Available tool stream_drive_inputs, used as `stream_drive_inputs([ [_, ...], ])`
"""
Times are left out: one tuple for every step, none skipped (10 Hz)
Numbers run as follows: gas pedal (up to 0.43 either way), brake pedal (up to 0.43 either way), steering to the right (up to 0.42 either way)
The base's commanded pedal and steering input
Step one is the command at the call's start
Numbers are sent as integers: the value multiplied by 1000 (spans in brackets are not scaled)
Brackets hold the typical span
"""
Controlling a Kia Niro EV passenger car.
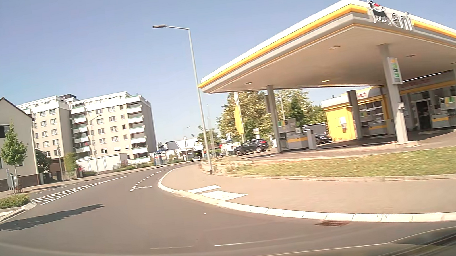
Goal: Follow the waypoints while adhering to traffic rules and regulations
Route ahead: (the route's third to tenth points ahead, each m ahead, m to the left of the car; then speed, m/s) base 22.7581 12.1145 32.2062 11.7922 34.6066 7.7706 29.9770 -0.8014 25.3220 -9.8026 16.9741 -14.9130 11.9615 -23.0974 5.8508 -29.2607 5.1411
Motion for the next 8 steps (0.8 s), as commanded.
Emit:
stream_drive_inputs([
  [118, 18, -475],
  [118, 18, -449],
  [118, 18, -422],
  [118, 18, -379],
  [118, 18, -331],
  [118, 18, -273],
  [118, 18, -229],
  [130, 18, -184],
])
